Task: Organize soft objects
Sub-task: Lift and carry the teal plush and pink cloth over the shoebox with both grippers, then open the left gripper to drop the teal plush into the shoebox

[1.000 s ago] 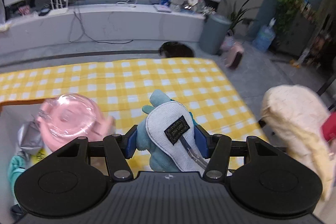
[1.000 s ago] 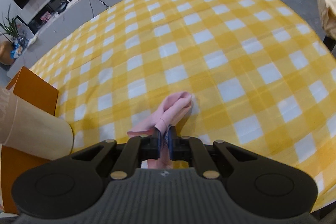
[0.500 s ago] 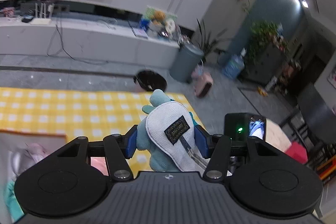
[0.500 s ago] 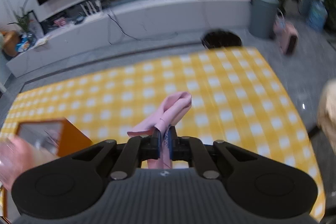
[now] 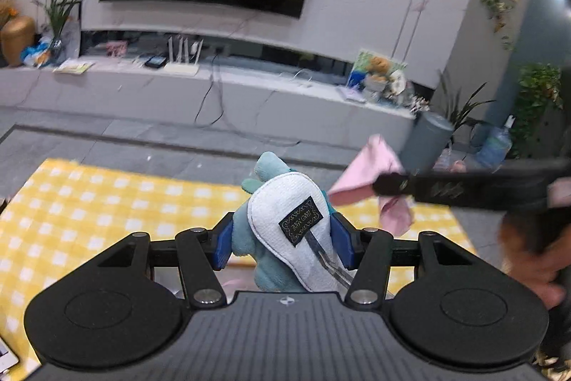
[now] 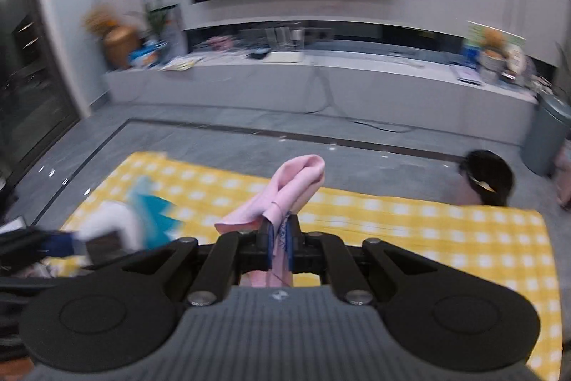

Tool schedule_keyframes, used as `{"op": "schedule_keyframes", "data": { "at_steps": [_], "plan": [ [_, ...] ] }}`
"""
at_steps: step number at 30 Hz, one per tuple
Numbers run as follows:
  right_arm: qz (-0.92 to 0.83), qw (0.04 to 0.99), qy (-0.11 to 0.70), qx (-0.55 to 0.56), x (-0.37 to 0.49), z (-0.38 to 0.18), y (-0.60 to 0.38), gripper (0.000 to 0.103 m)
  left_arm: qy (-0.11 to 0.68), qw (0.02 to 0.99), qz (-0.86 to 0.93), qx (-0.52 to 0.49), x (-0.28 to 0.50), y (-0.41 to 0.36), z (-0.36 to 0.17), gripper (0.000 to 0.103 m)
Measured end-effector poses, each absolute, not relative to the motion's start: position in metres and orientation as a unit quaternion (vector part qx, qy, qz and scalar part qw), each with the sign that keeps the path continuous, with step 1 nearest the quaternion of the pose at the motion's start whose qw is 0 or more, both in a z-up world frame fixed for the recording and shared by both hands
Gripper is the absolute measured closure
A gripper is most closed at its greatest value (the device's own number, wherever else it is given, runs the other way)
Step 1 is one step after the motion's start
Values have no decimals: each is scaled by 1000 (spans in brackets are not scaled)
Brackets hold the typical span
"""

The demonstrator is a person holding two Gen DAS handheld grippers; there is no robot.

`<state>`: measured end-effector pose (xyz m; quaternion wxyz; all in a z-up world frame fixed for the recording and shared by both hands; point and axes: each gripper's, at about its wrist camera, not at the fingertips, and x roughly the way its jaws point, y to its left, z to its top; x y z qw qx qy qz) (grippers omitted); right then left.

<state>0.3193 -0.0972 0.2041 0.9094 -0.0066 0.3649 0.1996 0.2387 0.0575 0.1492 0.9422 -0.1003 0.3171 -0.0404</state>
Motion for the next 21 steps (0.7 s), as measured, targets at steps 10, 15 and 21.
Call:
{"op": "schedule_keyframes", "data": {
  "at_steps": [10, 15, 21],
  "plan": [
    [256, 871, 414, -68, 303, 193, -14, 99, 358, 926, -44, -110, 228, 106, 89, 40],
    [255, 850, 444, -122, 288, 165, 14, 99, 363, 928, -46, -70, 225, 111, 67, 40],
    [239, 824, 485, -170, 288, 123, 36, 99, 385, 922, -30, -13, 229, 89, 30, 40]
  ]
}}
